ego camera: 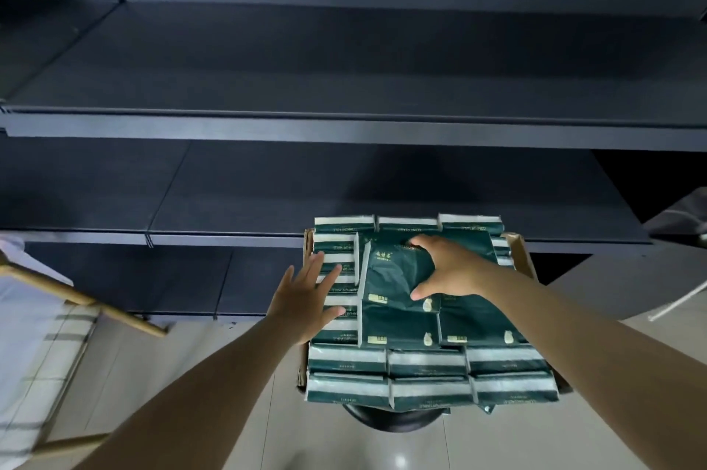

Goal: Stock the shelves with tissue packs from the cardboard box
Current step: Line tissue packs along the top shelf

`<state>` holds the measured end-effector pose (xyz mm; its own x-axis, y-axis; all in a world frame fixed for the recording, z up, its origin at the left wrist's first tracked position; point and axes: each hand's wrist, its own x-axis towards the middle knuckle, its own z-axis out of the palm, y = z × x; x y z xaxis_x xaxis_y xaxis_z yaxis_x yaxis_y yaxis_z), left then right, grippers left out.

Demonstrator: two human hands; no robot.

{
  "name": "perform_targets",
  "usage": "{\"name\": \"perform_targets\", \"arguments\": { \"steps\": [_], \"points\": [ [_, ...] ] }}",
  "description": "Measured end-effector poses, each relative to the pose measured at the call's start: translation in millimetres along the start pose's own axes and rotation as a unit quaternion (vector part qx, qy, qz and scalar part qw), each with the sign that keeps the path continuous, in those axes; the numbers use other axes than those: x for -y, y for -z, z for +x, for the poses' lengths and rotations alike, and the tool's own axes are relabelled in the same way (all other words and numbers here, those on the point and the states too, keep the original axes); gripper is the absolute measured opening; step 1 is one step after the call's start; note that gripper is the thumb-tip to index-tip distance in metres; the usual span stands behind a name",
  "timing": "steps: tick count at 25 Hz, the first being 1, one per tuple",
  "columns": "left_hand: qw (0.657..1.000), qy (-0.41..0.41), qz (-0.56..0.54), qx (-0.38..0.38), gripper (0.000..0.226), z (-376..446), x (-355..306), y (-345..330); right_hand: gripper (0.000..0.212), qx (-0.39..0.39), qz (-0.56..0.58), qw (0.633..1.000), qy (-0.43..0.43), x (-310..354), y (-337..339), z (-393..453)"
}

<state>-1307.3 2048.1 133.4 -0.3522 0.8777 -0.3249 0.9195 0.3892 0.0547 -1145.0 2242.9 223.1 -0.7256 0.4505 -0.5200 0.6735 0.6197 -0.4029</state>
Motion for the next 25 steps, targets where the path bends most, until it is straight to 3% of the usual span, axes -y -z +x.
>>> {"name": "perform_targets", "arguments": {
  "steps": [6, 9, 12, 18, 25],
  "points": [
    [0.993, -0.005, -0.099, -0.059, 0.081, -10, -1, 46, 0.05, -0.038, 0.057, 0.998, 0.014, 10, 20, -16],
    [0.989, -0.041, -0.099, -0.098, 0.085, -20, -3, 92, 0.048, -0.111, 0.055, 0.991, 0.051, 29, 49, -36],
    [0.976, -0.077, -0.08, -0.186, 0.083, -30, -9, 149, 0.044, -0.172, 0.06, 0.977, 0.107, 57, 94, -68],
    [0.911, -0.111, -0.036, -0.395, 0.082, -60, -9, 283, 0.038, -0.287, 0.057, 0.929, 0.226, 119, 202, -158],
    [0.856, -0.11, -0.004, -0.506, 0.074, -52, 22, 415, 0.05, -0.41, 0.13, 0.856, 0.287, 182, 300, -168]
  ]
}}
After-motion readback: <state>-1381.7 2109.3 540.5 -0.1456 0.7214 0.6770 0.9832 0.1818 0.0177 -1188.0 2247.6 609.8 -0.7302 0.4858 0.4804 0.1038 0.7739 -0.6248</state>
